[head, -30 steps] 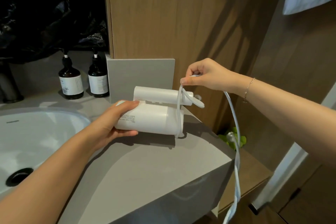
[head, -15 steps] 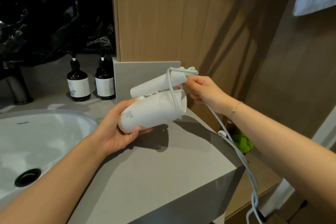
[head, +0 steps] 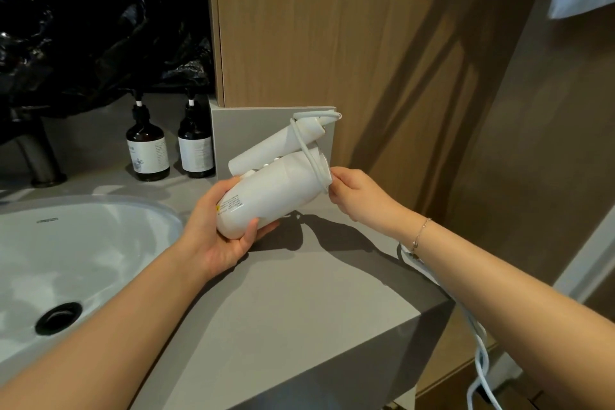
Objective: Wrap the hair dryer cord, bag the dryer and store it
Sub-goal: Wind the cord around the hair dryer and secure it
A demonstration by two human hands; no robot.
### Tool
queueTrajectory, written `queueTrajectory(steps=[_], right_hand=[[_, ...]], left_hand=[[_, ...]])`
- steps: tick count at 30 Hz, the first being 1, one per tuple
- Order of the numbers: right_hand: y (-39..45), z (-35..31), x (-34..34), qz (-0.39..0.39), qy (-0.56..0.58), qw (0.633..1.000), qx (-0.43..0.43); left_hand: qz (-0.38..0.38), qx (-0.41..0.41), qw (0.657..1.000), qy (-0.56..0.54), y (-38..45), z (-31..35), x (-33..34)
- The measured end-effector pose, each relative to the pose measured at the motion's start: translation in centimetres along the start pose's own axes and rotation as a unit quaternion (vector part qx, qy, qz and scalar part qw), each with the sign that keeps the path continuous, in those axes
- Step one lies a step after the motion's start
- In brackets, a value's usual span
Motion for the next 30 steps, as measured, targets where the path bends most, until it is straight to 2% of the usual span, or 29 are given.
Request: queueTrajectory(steps=[6,13,20,25,28,30], right_hand=[[-1.2,-0.6,1.9,-0.008,-0.088,0.996,-0.015],[-2.8,-1.3,2.6,-0.006,-0.175,0.984,-0.035],[-4.0,-1.3,2.0,-0.004,-0.05,0.998,0.035],[-5.0,-1.2,1.6,-0.056,0.052,0.994,0.08],[-5.6,-1.2,1.4,-0.07,0.067,0.992,0.086],[-6.1,-1.5,1.2,-0.062,0.036,0.995,0.071]], left_hand=[[0.016,0.008,0.999,-0.042,0.0,0.0,-0.2],[0.051,0.058,0.996,-0.051,-0.5,0.5,-0.3],[0.056,0.116,0.991,-0.028,-0.7,1.0,-0.3],[0.07,0.14,0.987,-0.031,-0.8,1.2,-0.5],[0.081,0.163,0.983,-0.01,-1.0,1.3,-0.5],[0.08,0.18,0.98,0.004,-1.2,1.6,-0.3]])
Point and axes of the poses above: each hand's wrist, its own y-axis towards the middle knuckle, its own x-axis out of the palm, z = x × y, the point moved 6 cm from there along y, towards the middle knuckle, and after that the axes turned 4 degrees about -y, right-handed, at the moved point
